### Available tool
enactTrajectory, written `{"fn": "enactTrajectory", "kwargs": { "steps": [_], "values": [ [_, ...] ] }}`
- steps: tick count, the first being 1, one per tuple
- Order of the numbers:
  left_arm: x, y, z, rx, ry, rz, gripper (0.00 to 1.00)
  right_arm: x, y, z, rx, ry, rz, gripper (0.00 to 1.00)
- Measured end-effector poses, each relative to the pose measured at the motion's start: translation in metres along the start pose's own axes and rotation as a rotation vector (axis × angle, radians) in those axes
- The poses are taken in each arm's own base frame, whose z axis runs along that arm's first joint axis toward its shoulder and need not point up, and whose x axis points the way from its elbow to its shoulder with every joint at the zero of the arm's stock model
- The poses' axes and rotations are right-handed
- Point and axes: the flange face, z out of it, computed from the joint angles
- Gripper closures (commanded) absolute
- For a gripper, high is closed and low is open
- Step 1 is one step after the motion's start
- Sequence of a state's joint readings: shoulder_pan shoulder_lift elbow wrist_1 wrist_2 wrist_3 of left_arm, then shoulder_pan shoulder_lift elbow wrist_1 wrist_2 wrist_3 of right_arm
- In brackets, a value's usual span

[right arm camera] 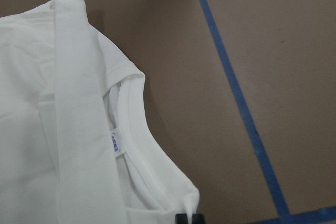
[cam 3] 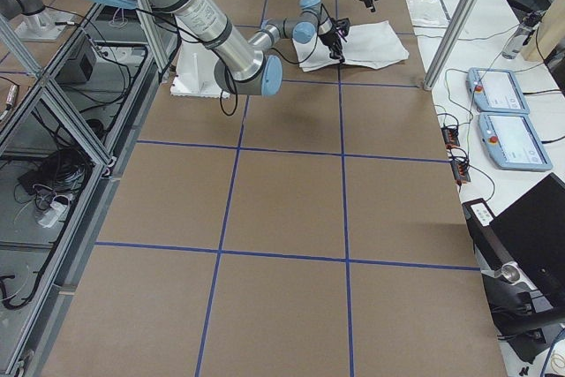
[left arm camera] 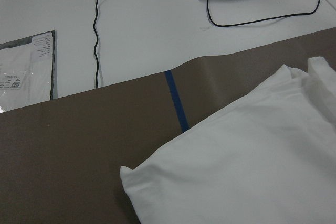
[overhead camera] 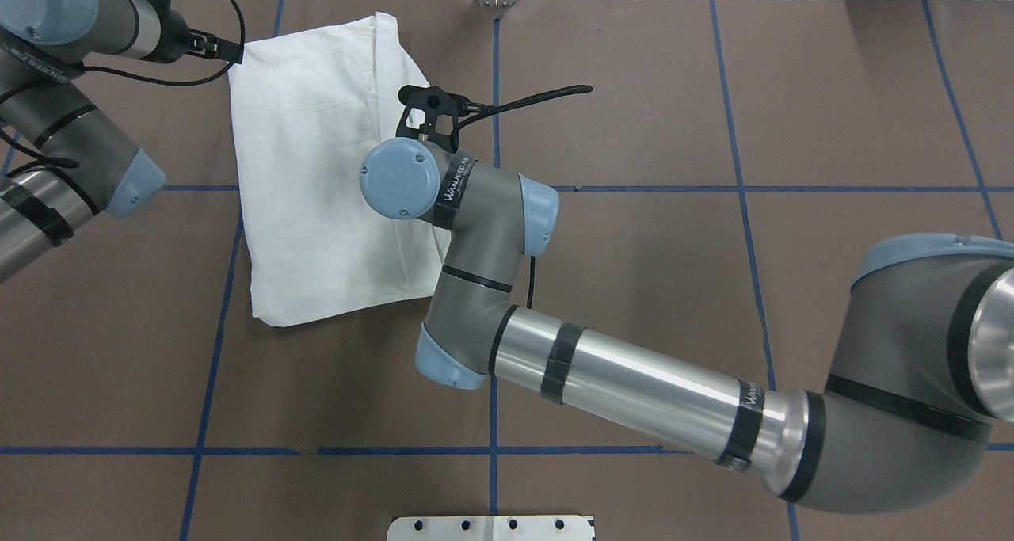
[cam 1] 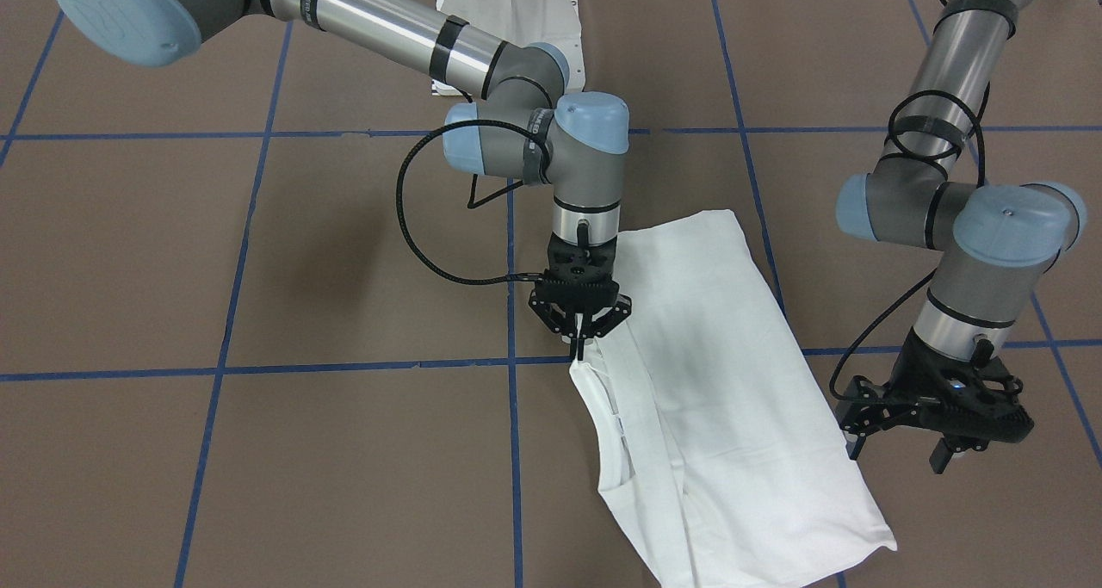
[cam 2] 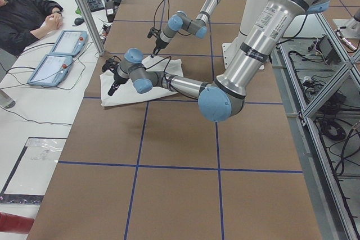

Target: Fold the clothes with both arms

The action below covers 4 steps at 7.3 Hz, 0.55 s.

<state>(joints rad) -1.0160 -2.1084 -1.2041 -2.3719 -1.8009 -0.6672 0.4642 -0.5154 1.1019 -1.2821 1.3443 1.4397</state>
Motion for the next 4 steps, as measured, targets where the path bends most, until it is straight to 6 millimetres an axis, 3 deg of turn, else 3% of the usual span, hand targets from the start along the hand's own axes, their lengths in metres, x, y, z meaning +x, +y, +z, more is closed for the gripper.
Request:
{"fn": "enactTrajectory", "kwargs": {
  "steps": [4],
  "values": [
    [0.002, 0.005, -0.002, 0.000, 0.006, -0.012, 0.00, 0.180, 0.049, -0.041, 0.008, -0.014, -0.036, 1.00]
  ]
}}
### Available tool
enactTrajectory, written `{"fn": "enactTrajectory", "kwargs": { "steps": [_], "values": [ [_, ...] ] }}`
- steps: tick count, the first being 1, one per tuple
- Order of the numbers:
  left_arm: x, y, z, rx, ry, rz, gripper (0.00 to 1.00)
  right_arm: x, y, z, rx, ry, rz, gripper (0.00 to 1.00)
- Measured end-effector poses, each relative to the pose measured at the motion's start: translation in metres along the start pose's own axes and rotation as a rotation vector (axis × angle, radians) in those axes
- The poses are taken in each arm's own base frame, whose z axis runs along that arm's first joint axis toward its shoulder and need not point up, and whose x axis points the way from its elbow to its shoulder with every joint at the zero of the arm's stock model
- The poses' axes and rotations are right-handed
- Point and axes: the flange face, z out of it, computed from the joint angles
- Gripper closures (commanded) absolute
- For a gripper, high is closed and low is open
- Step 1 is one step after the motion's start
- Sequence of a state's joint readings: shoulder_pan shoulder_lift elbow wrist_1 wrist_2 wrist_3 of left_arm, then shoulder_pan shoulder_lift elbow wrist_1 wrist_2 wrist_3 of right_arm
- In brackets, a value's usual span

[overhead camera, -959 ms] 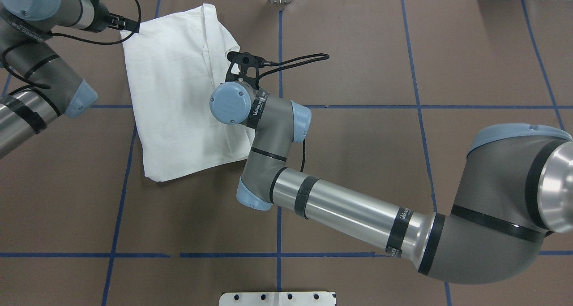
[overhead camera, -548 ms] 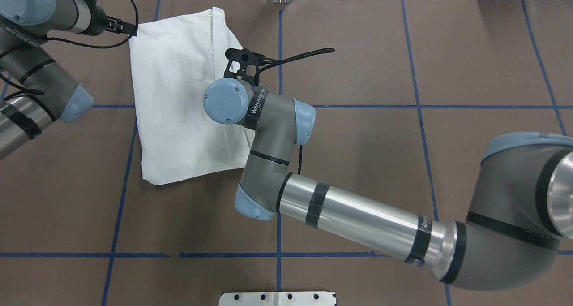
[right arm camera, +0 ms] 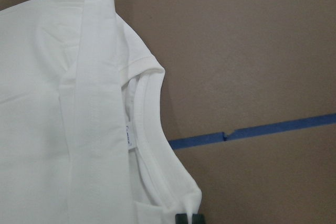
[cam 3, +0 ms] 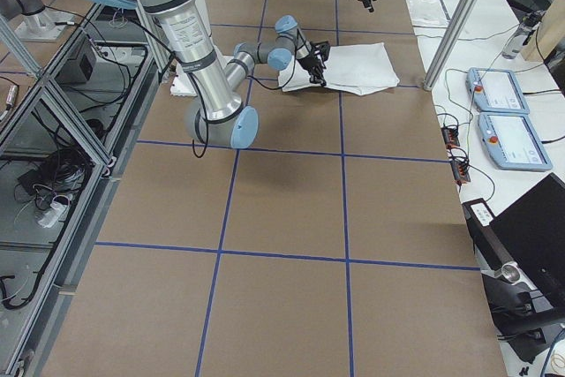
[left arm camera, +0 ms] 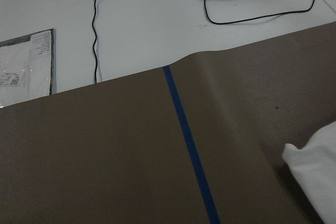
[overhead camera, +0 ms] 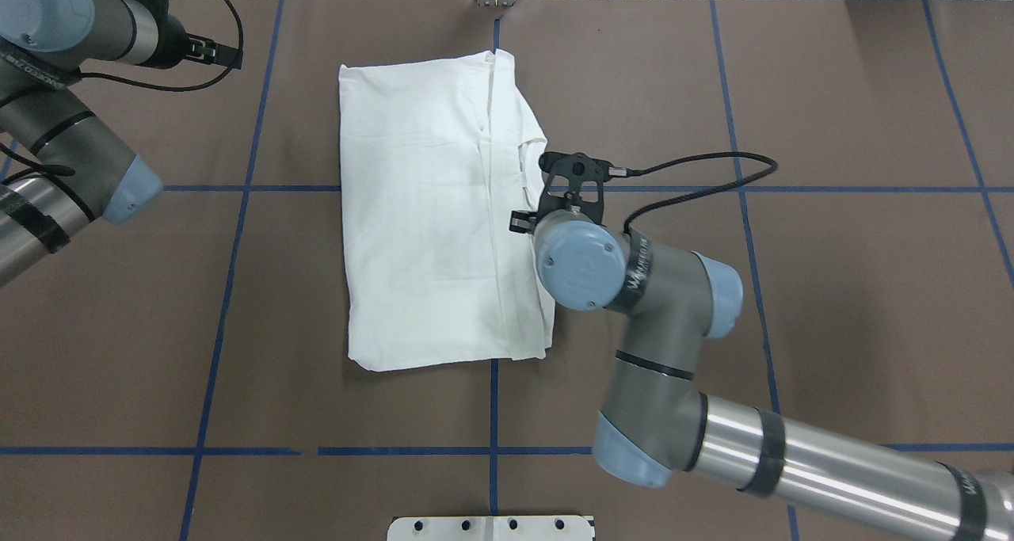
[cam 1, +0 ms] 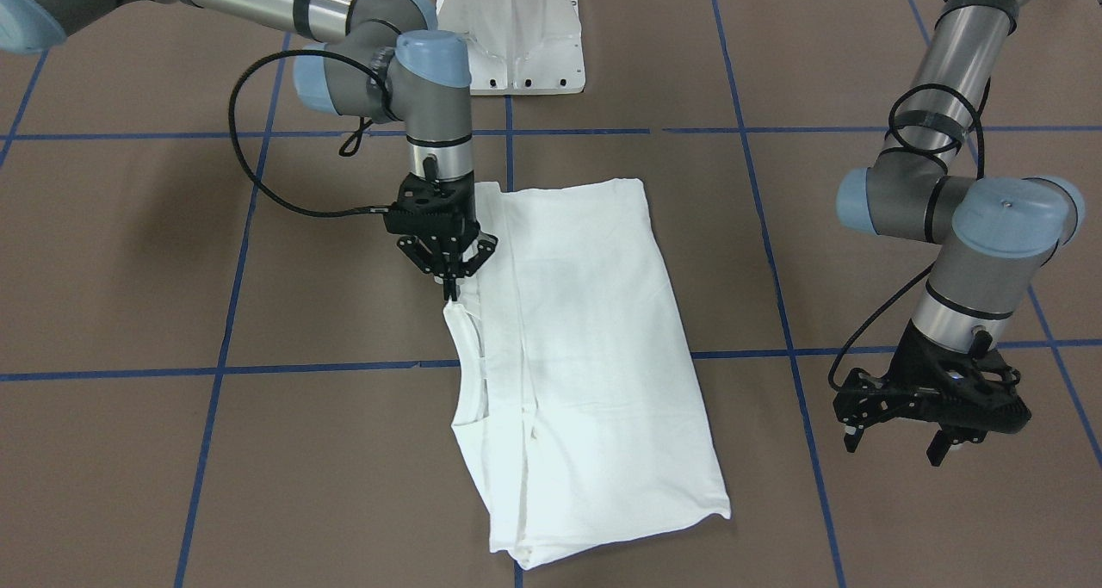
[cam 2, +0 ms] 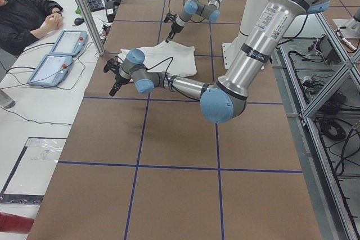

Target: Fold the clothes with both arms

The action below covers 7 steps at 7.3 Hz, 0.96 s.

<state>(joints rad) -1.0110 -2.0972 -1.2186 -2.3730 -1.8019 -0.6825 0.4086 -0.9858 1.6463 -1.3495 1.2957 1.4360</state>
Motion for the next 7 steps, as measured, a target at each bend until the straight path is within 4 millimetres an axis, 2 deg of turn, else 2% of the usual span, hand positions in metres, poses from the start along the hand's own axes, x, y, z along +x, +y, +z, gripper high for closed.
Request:
{"fn": "enactTrajectory", "kwargs": {
  "steps": [1, 2, 4, 5, 6, 7],
  "values": [
    [0.001, 0.000, -0.001, 0.001, 0.002, -0.005, 0.00, 0.028, 0.017, -0.012, 0.014, -0.001, -0.017, 0.66],
    [0.003, 0.000, -0.001, 0.002, 0.005, -0.007, 0.00, 0.043, 0.029, -0.019, 0.020, -0.001, -0.027, 0.01],
    [0.003, 0.001, -0.002, 0.002, 0.005, -0.008, 0.00, 0.045, 0.043, -0.026, 0.035, -0.007, -0.043, 0.00],
    [0.002, 0.002, -0.002, 0.001, 0.005, -0.008, 0.00, 0.038, 0.039, -0.028, 0.037, 0.001, -0.053, 0.00],
    [0.002, 0.002, -0.002, 0.001, 0.005, -0.008, 0.00, 0.015, 0.023, -0.030, 0.030, 0.033, -0.064, 0.00],
    [0.002, 0.002, -0.002, 0.001, 0.005, -0.008, 0.00, -0.022, 0.006, -0.025, 0.024, 0.077, -0.075, 0.00]
  ]
}}
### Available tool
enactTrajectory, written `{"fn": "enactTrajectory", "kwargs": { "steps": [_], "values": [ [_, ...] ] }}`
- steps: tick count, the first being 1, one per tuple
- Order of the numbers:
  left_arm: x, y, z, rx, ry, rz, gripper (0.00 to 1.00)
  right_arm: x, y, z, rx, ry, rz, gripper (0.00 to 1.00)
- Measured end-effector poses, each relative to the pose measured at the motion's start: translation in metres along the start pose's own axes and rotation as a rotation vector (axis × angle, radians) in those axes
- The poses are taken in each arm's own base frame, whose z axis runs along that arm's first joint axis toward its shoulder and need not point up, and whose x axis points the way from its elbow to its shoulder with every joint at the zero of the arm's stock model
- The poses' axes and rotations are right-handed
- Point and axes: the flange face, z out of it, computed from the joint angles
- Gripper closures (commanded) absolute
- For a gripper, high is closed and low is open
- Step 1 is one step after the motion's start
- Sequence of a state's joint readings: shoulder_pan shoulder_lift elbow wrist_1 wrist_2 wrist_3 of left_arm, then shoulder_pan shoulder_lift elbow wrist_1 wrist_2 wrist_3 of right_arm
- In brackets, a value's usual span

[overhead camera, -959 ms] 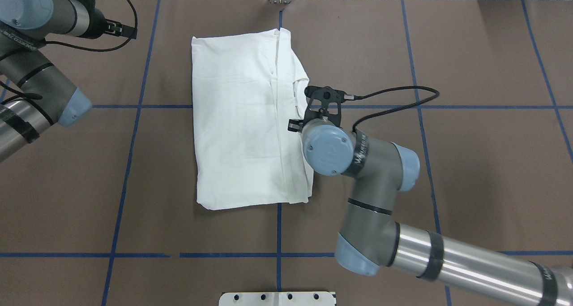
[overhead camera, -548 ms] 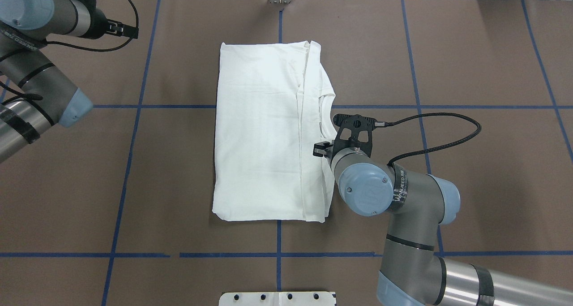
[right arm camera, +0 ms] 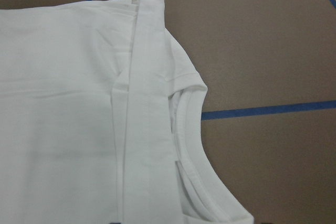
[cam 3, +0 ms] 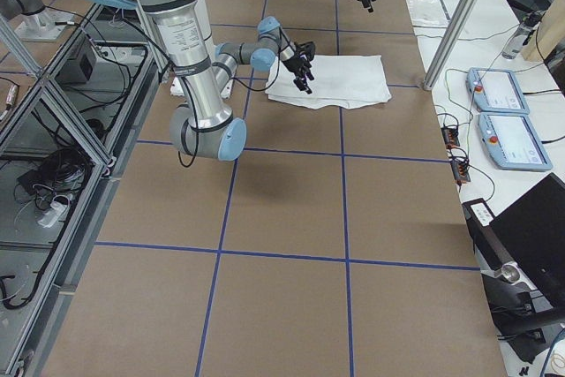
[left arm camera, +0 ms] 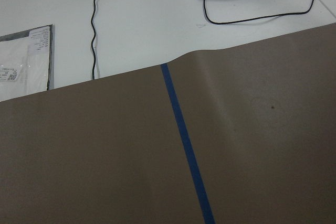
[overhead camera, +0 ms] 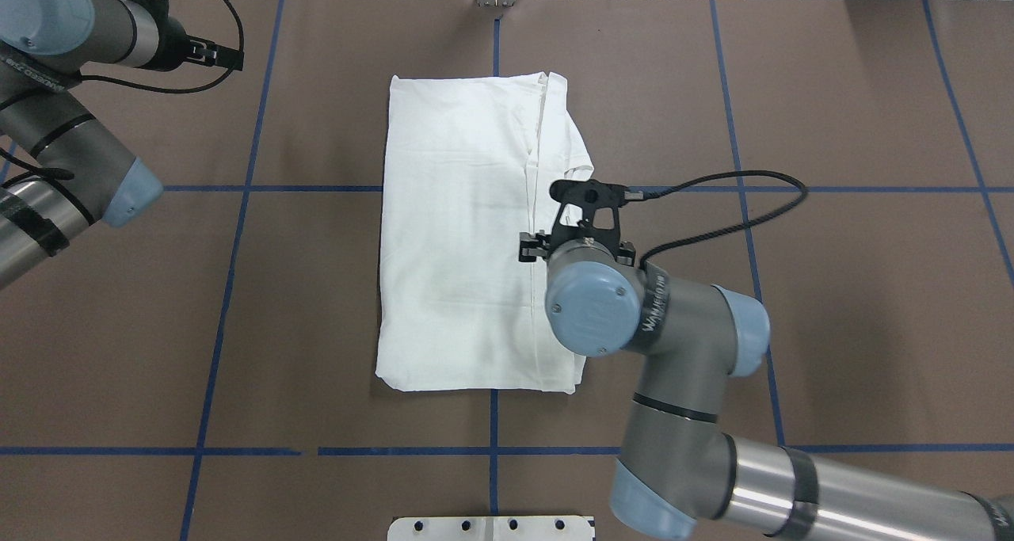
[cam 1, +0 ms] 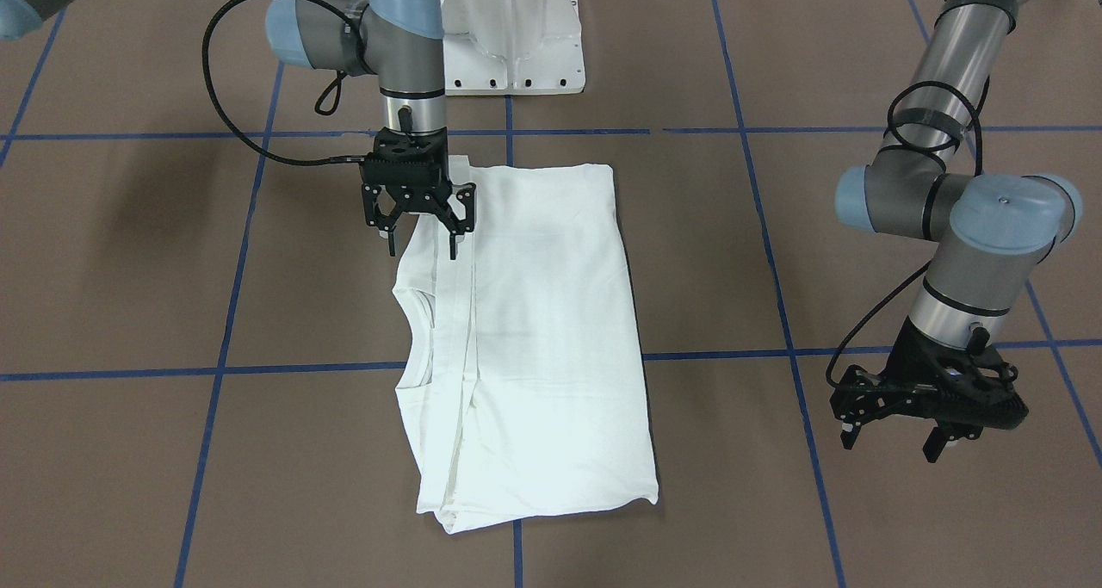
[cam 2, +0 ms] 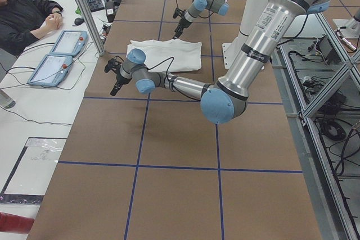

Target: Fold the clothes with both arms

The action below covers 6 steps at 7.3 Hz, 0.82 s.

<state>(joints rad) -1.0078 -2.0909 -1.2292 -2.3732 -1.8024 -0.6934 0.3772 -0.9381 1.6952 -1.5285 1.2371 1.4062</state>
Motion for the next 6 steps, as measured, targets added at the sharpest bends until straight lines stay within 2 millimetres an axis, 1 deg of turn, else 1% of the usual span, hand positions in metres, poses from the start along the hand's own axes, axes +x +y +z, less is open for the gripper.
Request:
{"fn": "enactTrajectory", "kwargs": {
  "steps": [1, 2, 3, 4, 6],
  "values": [
    [0.000, 0.000, 0.000, 0.000, 0.000, 0.000, 0.00, -0.040, -0.014, 0.014, -0.005, 0.049, -0.015, 0.00],
    [0.000, 0.000, 0.000, 0.000, 0.000, 0.000, 0.00, -0.069, -0.024, 0.033, -0.012, 0.098, -0.043, 0.00],
    [0.000, 0.000, 0.000, -0.001, -0.001, 0.000, 0.00, -0.082, -0.031, 0.048, -0.028, 0.136, -0.087, 0.00],
    [0.000, 0.000, 0.001, -0.001, -0.001, 0.000, 0.00, -0.083, -0.033, 0.061, -0.052, 0.165, -0.135, 0.00],
    [-0.001, 0.001, 0.001, -0.002, -0.001, 0.000, 0.00, -0.076, -0.029, 0.082, -0.078, 0.208, -0.194, 0.00]
  ]
}}
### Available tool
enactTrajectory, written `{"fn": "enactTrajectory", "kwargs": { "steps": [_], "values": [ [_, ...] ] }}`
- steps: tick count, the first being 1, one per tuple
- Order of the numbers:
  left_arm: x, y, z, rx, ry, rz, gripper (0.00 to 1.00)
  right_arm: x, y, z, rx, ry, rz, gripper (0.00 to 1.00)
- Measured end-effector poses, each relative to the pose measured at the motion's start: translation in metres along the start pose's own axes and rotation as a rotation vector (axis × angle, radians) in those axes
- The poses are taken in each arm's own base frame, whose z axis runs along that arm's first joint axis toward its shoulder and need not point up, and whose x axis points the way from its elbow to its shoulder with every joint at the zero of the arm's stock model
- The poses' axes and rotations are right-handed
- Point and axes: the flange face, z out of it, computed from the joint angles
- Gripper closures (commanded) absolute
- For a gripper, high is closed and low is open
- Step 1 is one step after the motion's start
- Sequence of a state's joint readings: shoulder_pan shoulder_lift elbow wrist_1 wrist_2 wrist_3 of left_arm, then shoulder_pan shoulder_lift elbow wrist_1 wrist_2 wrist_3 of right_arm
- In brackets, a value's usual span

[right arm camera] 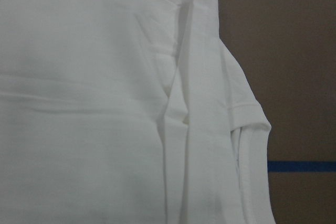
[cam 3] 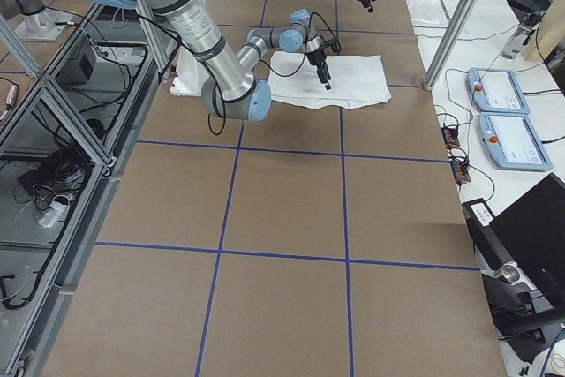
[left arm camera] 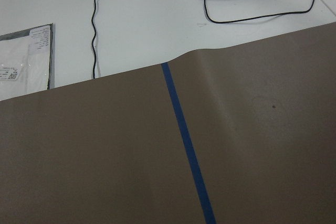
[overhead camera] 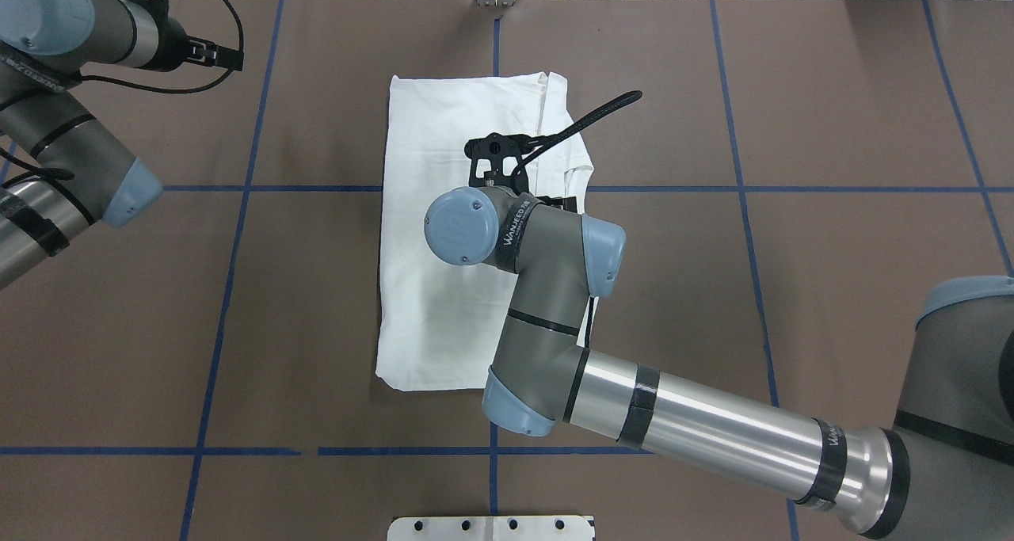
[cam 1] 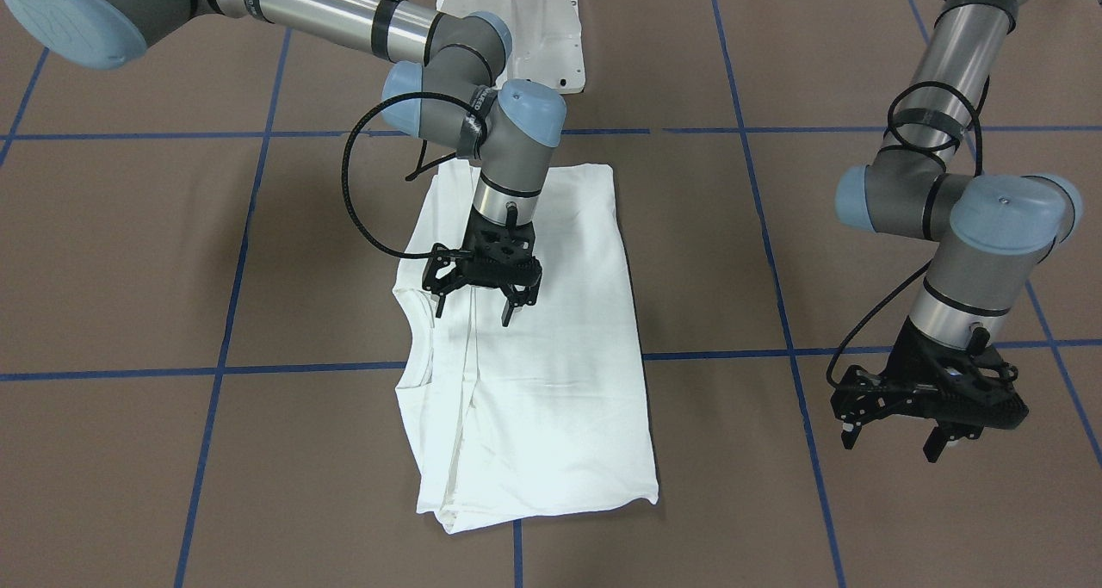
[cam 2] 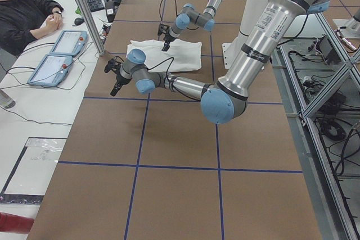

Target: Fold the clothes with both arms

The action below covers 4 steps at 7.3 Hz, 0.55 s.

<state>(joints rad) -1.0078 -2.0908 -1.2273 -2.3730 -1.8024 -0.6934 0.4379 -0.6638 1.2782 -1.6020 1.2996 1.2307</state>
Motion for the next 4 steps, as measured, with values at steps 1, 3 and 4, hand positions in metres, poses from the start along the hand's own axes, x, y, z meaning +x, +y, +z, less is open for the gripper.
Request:
{"fn": "enactTrajectory", "kwargs": {
  "steps": [1, 3, 4],
  "values": [
    [-0.0002, 0.0001, 0.0002, 0.000, 0.000, 0.000, 0.00, 0.0031, 0.0030, 0.0071, -0.007, 0.015, -0.024, 0.00],
    [0.0004, 0.0005, 0.0004, -0.001, 0.000, 0.000, 0.00, 0.0079, 0.0066, 0.0140, -0.018, 0.038, -0.060, 0.00],
    [0.0006, 0.0006, 0.0005, -0.001, 0.000, 0.001, 0.00, 0.0091, 0.0071, 0.0150, -0.022, 0.047, -0.072, 0.00]
  ]
}}
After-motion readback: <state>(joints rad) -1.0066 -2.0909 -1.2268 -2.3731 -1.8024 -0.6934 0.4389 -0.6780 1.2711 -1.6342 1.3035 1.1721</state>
